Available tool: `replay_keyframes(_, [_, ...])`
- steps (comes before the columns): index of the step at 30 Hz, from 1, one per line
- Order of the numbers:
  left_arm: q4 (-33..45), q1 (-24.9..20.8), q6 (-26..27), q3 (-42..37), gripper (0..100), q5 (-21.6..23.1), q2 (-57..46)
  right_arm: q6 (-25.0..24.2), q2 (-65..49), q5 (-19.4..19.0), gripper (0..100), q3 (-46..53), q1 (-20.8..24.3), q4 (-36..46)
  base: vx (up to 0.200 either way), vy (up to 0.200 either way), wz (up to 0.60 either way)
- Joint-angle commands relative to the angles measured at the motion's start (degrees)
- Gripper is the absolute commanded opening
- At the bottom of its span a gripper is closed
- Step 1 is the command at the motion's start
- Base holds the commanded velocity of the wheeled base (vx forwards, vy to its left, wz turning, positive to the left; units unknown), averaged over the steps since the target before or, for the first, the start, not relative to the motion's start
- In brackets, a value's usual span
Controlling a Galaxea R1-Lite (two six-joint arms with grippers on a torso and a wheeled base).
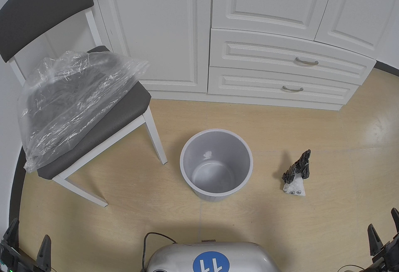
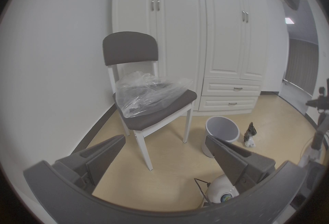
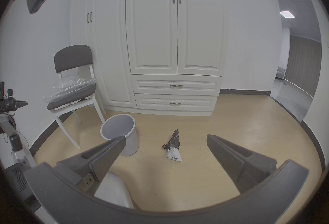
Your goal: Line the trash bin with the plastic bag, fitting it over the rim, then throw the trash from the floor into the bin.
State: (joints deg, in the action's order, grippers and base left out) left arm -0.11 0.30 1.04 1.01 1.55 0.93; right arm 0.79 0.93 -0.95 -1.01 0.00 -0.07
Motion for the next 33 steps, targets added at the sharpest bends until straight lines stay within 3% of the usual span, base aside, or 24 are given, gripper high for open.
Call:
replay_keyframes(1, [0.11, 0.05, -1.92, -0.92, 100, -1.81, -0.93, -0.53, -0.93, 0.25, 100, 1.01, 0.0, -0.01, 0.0, 0.0, 0.0])
replay_keyframes(10, [-3.05, 0.05, -1.48, -0.4, 100, -1.99, -0.93, 0.97, -0.93, 0.6, 100, 1.01, -0.09, -0.1, 0.0, 0.0, 0.0])
replay_keyframes(13, [-10.61, -0.04, -0.6, 3.65, 100, 1.88, -0.75, 3.16, -0.93, -0.46, 100, 1.01, -0.09, -0.1, 0.0, 0.0, 0.0])
replay_keyframes(14, [-10.53, -0.04, -0.51, 4.09, 100, 2.58, -0.75, 3.16, -0.93, -0.46, 100, 0.92, -0.09, -0.1, 0.0, 0.0, 0.0])
replay_keyframes(15, [-10.09, 0.22, 0.46, 5.32, 100, 6.1, -0.93, 3.07, -0.93, -0.46, 100, 0.92, -0.09, -0.19, 0.0, 0.0, 0.0])
replay_keyframes(17, [-10.09, 0.22, 1.34, 5.05, 100, 6.89, -0.93, 2.64, -0.93, -0.46, 100, 0.92, -0.09, -0.28, 0.0, 0.0, 0.0])
replay_keyframes(22, [-9.65, 0.13, 1.42, 3.56, 100, 1.53, -0.93, -5.36, -0.93, -0.72, 100, -5.32, 0.0, -5.2, 0.0, 0.0, 0.0])
replay_keyframes(25, [-8.33, 0.13, 1.42, 3.82, 100, 0.21, -0.93, -2.29, -0.93, -1.25, 100, -7.69, 0.0, -0.54, 0.0, 0.0, 0.0])
replay_keyframes(28, [-4.2, 0.22, 1.51, 6.81, 100, 0.21, 1.27, 0.09, 1.01, -5.29, 100, -10.24, 0.09, 4.03, 0.0, 0.0, 0.0])
replay_keyframes(33, [-1.82, 0.22, 1.42, 12.0, 100, 0.39, 10.24, 0.7, 12.87, -6.08, 100, -14.28, 0.26, 4.12, 0.0, 0.0, 0.0])
